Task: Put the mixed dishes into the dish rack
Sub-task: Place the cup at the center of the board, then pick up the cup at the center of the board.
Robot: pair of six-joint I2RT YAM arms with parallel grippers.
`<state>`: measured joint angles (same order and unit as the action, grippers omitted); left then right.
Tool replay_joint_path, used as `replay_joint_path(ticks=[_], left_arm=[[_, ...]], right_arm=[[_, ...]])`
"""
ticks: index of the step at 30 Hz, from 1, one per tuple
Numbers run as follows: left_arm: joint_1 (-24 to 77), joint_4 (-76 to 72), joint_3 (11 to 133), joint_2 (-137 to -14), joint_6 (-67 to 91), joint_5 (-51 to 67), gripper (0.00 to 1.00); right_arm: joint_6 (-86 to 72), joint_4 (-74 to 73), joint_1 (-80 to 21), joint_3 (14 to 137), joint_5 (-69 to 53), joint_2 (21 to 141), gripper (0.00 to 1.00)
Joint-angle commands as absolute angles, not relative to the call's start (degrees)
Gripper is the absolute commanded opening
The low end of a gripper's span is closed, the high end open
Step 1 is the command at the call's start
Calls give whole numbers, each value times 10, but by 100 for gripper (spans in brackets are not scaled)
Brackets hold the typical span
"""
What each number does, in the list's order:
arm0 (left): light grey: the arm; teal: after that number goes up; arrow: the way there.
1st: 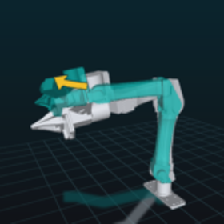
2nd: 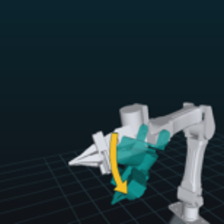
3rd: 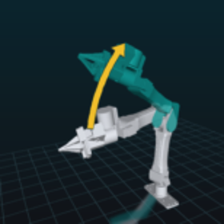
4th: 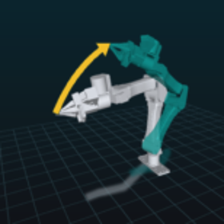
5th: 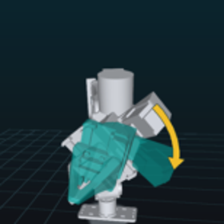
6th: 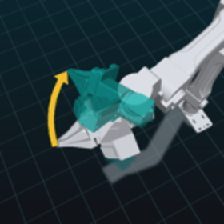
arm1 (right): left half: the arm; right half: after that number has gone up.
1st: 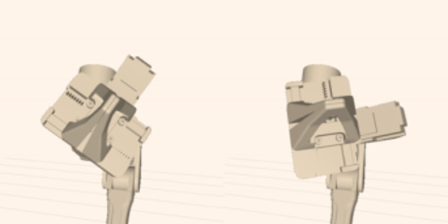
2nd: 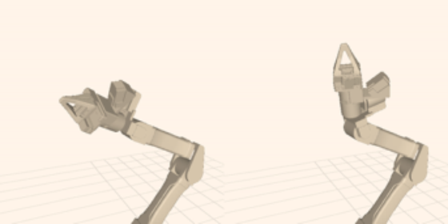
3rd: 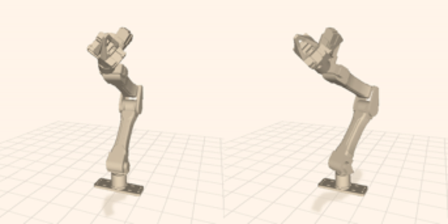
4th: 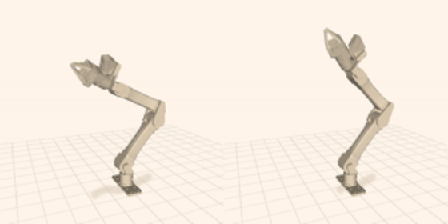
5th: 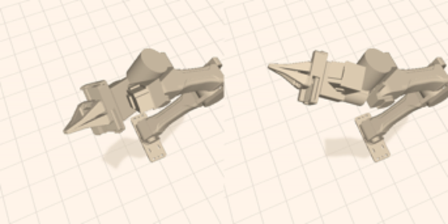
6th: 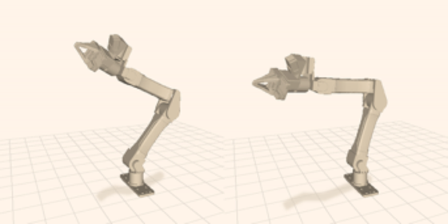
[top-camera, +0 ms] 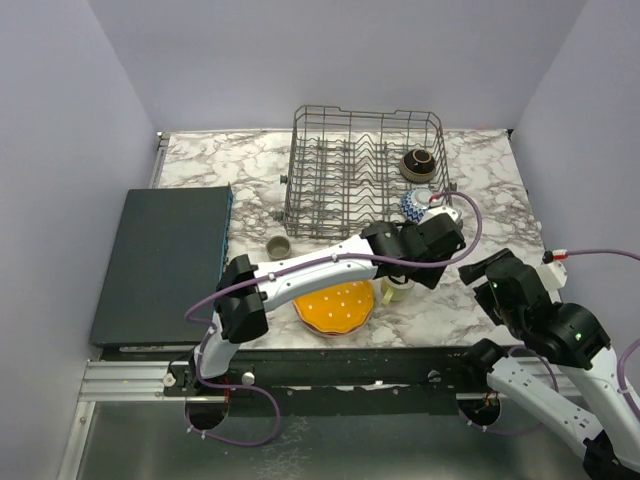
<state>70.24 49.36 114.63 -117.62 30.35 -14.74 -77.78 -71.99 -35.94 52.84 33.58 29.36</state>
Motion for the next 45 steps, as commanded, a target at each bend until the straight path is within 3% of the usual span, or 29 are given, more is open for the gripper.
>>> replay_joint_path(ticks=[1,17,33,45], left_arm=[[691,487,1138,-1107,293,-165,68],[646,469,953,-966,330,-200,69],[595,429,788,-858,356,-169,71],[563,398,722,-807,355,-131,77]], right_arm=[[-748,-685,-363,517,335,306,80],[-585,-500,-363,480,203,449,72],[-569,-463,-363,451,220,545,61],[-546,-429,-362,445,189,610,41]])
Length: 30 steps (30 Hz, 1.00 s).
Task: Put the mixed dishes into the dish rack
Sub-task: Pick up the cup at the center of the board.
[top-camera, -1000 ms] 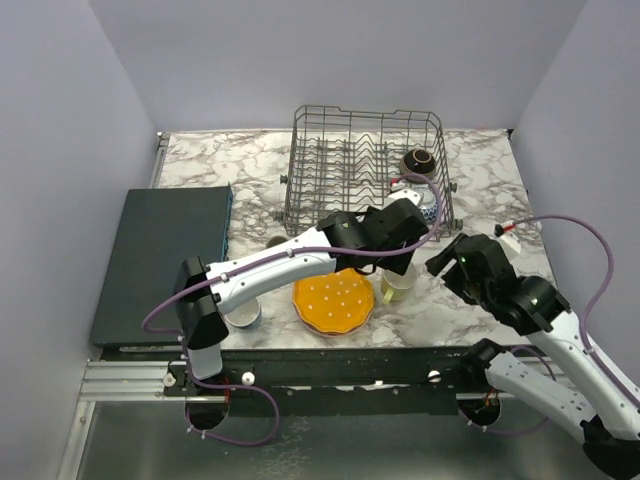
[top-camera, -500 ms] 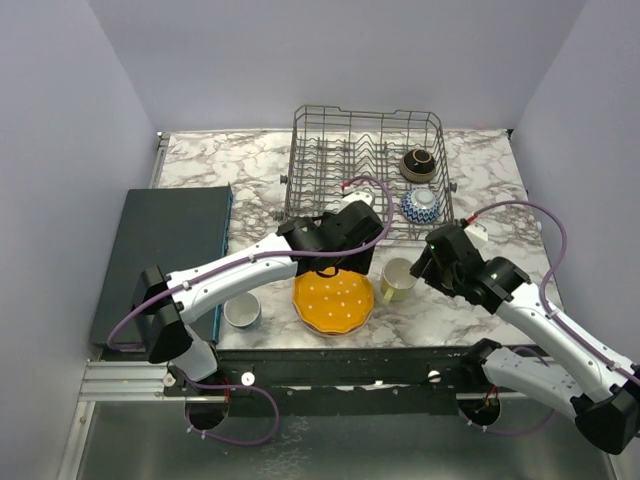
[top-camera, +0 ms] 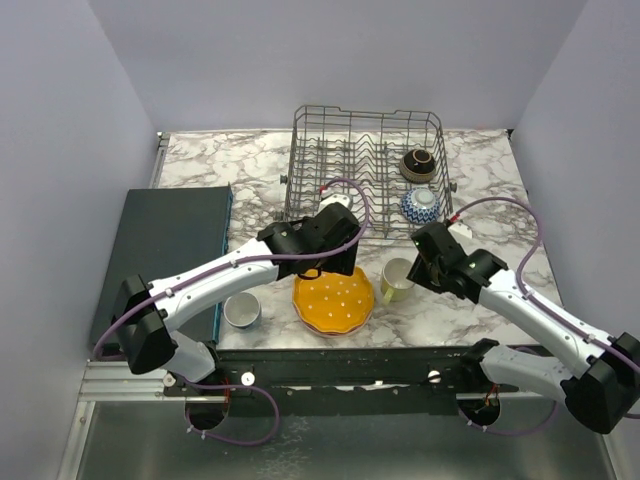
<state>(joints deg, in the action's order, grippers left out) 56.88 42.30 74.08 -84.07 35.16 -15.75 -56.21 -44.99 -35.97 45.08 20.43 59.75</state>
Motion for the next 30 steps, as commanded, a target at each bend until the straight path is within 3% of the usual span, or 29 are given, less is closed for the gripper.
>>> replay_joint_path(ticks=[1,4,13,30], left_arm=[[563,395,719,-803,354,-128,78],[562,389,707,-793,350,-124,81],[560,380,688,-774,345,-109,84],[524,338,641,-700,352,-49,92]], right_arm=[[-542,-427,-362,445,186,613,39],[-533,-425,-363,449,180,628,33],[-511,-445,-363,477,177,659,1],[-500,-442,-363,538,143,545,1]])
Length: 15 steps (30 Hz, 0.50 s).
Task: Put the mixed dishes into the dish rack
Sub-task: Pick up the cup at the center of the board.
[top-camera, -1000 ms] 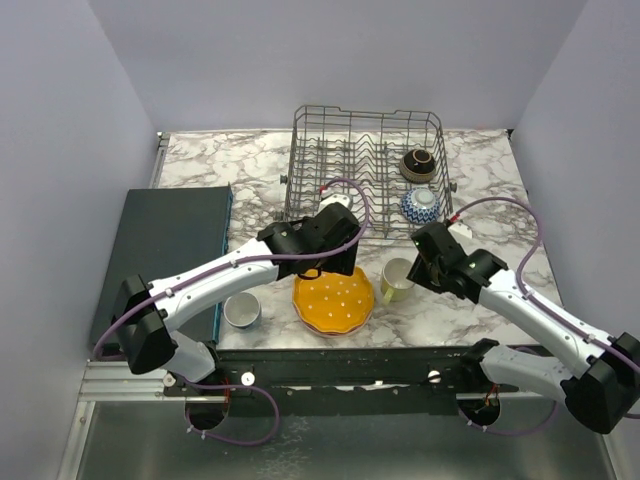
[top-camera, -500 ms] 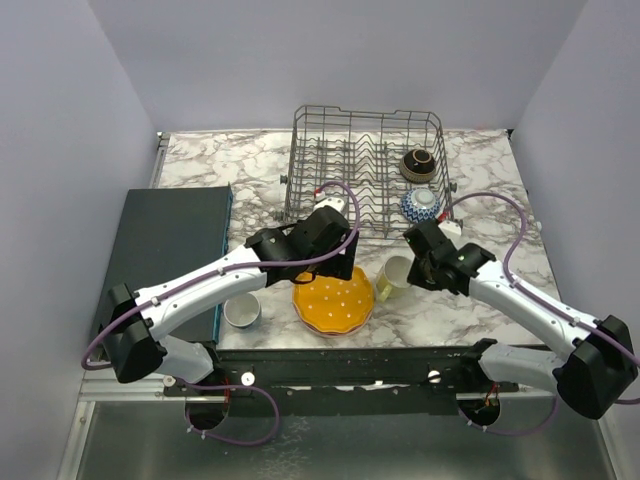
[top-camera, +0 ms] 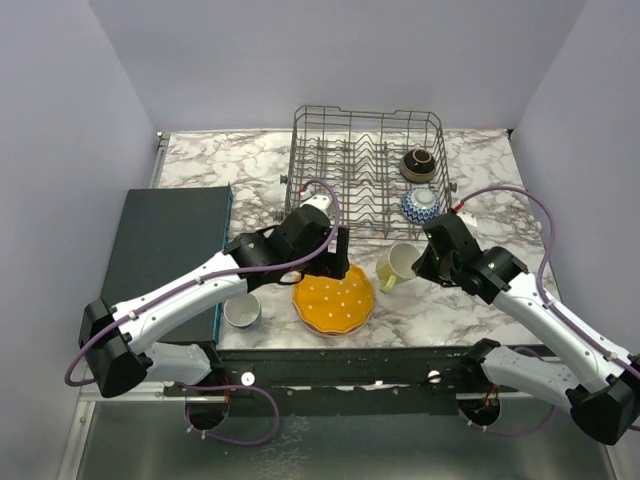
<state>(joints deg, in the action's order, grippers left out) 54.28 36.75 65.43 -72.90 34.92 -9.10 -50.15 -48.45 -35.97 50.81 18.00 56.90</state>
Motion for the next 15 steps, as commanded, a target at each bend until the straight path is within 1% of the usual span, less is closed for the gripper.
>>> replay_joint_path(ticks=[1,6,15], left_arm=[[520,335,640,-693,352,-42,93],[486,318,626,-657,355,-1,99],[402,259,596,-623,388,174,99]], right_arm=[[-499,-436,-363,540,136,541,1],[-482,-386,-363,543,91,515,1],[-455,-268,-363,533,12,481,1]])
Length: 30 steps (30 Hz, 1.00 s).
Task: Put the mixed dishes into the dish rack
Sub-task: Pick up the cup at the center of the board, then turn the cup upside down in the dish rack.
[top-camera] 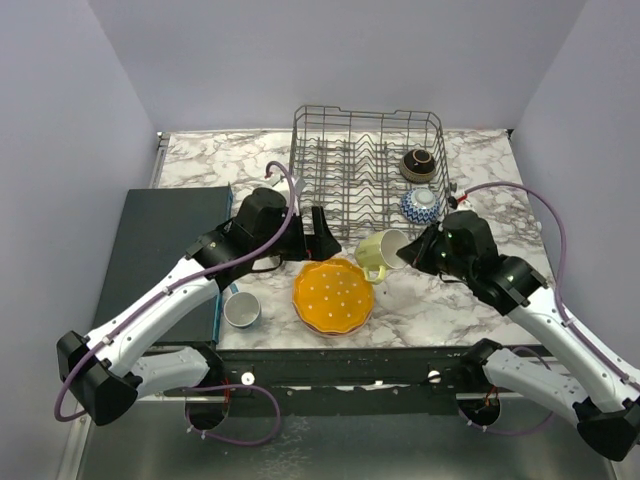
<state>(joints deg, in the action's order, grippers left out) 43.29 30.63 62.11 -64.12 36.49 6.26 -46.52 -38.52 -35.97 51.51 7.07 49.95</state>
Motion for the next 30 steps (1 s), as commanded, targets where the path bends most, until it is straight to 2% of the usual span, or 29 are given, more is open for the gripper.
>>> replay_joint_path(ticks=[1,11,18,21,30], left_arm=[[389,246,590,-619,394,198,99],[278,133,552,-593,486,406,99],[210,-30,501,-575,620,520,99],[195,-102,484,-572,675,546,99],[192,-181,479,-562,744,566,99]], right_arm=[[-454,-259,-363,532,5,479,1],[-441,-152,-363,524,-76,463,0],[-434,-65,-362,522,-124,456,1],[-434,-37,-362,526,-149,463,1],[-458,88,-362,503,-225,476,1]])
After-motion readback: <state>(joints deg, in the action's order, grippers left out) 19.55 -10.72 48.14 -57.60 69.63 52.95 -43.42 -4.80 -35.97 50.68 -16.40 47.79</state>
